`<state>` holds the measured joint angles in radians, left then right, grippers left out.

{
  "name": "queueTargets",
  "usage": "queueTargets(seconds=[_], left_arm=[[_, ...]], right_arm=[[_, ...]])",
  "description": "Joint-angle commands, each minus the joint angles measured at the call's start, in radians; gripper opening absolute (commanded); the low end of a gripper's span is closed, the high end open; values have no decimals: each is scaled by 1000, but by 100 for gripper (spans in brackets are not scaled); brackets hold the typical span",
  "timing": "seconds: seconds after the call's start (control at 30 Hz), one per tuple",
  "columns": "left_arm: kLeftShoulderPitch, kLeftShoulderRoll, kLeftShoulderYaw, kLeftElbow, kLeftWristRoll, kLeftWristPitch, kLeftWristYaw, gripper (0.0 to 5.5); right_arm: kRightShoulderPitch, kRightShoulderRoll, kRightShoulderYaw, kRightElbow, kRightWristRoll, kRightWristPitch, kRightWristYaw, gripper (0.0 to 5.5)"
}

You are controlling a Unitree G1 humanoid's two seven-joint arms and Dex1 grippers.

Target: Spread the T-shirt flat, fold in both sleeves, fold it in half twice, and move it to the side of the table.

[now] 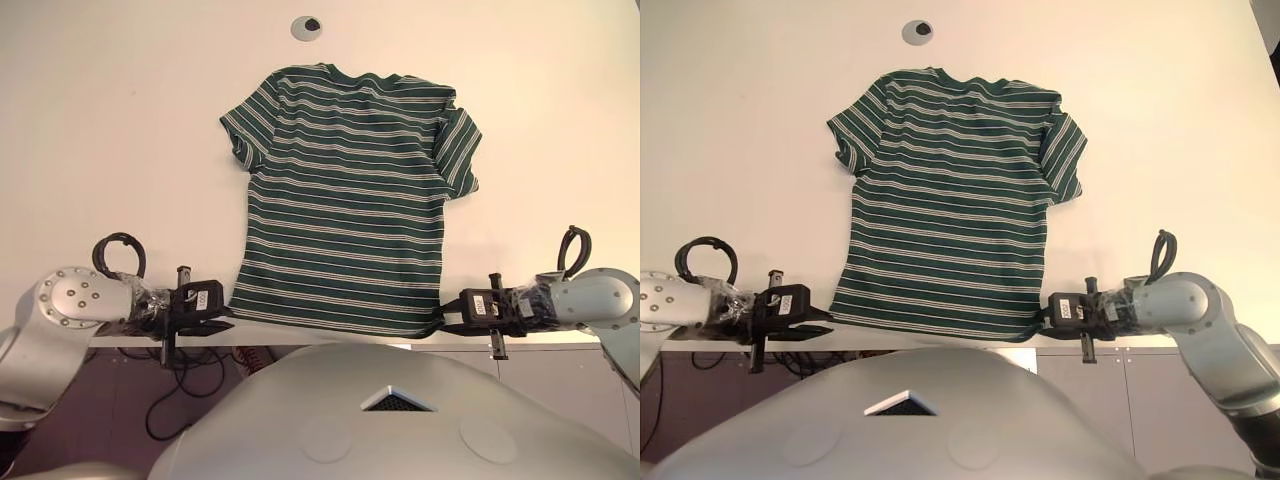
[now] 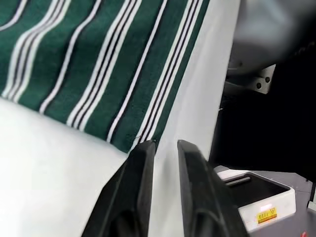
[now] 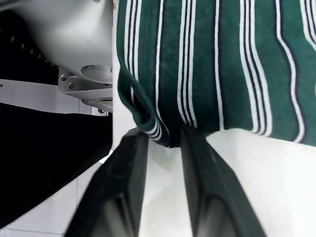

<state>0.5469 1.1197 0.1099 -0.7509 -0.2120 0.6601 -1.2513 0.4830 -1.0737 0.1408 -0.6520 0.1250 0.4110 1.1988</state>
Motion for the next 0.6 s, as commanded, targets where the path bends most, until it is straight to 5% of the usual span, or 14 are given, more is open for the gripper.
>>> queueTargets(seconds=[0.03,0.1,0.2,0.3,0.43,0.6], left_arm=[[-235,-70,196,99,-300,127,-24,72],[-429,-127,234,227,-431,221,37,72],[-692,-257,118,460,-349,344,302,90],[-807,-394,36,613,-273,388,499,144],[-931,-567,62,937,-202,377,719,144],[-1029,-644,105,1200,-201,336,774,144]], right_arm=[[-120,10,-156,-35,231,130,30,121],[-280,4,-266,83,391,191,77,121],[-452,40,-332,235,522,253,69,124],[-600,152,-308,356,518,281,-85,124],[-723,317,-226,476,420,283,-315,124],[-778,445,-213,522,403,297,-458,124]])
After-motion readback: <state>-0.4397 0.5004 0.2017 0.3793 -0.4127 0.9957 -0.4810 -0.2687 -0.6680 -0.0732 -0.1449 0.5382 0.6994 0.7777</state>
